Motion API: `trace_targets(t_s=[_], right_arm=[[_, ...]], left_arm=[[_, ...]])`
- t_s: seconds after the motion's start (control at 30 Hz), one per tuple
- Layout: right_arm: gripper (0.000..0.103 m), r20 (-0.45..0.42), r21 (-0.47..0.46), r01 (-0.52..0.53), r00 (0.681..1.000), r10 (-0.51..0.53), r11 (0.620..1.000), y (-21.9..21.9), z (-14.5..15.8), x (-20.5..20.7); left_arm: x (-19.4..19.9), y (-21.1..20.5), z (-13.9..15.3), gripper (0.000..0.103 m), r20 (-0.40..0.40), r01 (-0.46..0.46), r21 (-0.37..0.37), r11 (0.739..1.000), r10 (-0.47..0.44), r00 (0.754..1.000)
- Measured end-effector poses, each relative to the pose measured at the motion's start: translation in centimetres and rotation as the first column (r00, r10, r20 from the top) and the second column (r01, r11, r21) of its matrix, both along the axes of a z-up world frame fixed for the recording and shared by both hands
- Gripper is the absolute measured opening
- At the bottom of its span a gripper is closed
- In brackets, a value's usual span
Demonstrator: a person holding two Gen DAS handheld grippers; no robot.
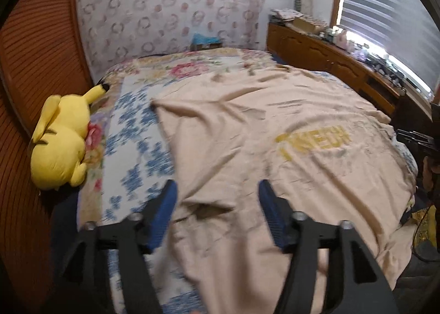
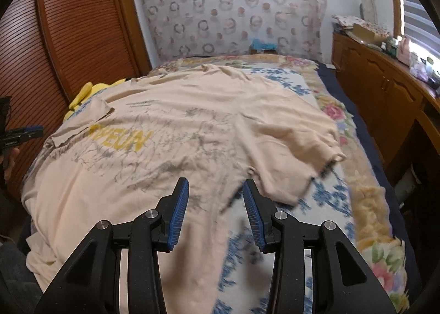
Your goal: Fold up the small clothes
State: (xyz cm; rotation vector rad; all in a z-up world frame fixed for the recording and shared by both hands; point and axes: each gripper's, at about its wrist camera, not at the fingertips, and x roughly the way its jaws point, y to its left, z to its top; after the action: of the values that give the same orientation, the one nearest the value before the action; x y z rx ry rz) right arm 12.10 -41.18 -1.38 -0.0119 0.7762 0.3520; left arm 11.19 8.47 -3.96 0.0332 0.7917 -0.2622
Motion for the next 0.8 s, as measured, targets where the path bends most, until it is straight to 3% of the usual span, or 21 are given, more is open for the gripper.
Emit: trace_targets(t_s=[0.17,0.53,0.8], right_arm=[[0.042,0.009,-0.001,0.052,0.999,-0.052,0.999,-2.6,0.4,-0.3],[0.042,-0.038,0.002,0.127,0.991,-0.127,0.992,-7.6,-0.4,1.6],[0.042,-0.066,0.052,0.154,0.986,-0.150,0.987,-9.1,-0.1,4.4]], left_arm=[[1.5,-4.1,-0.6,0.064,-0.017,0.080,-0.050,0.996,-0.081,0.997],[5.3,-12.0,-2.6,0.064,-0.072,0.189,-0.007,0.982,-0.189,0.979],[5.9,-13.6,-4.8,0.065,-0.105,0.203,0.050,0.978,-0.197,0.975]])
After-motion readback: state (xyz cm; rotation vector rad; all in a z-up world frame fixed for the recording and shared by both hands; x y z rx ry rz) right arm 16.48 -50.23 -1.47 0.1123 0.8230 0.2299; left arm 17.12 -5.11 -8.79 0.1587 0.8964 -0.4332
